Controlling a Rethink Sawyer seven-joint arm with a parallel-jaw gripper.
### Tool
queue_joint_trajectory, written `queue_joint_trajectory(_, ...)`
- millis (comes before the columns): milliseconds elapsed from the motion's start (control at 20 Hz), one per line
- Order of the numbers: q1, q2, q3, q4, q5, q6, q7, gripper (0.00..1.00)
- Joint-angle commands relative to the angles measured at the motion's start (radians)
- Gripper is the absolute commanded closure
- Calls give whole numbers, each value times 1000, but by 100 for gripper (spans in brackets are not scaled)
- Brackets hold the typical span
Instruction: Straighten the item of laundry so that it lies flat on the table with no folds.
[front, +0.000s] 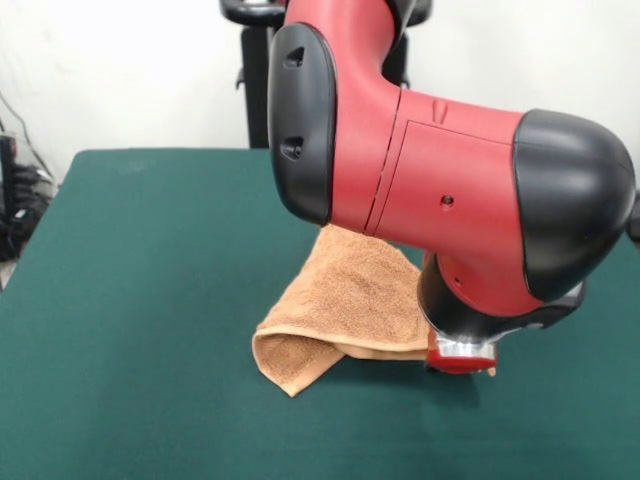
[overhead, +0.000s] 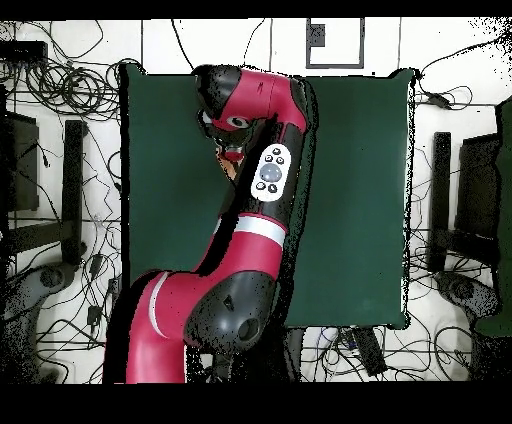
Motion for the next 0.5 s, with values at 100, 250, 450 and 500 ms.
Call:
queue_joint_trajectory(100,19,2,119,116,-39,-10,-47,0)
queue_joint_trajectory(250,19,1,123,119,-39,-11,-47,0)
queue_joint_trajectory(450,18,0,125,119,-42,-11,-50,0)
queue_joint_trajectory(500,18,0,126,120,-43,-12,-51,0)
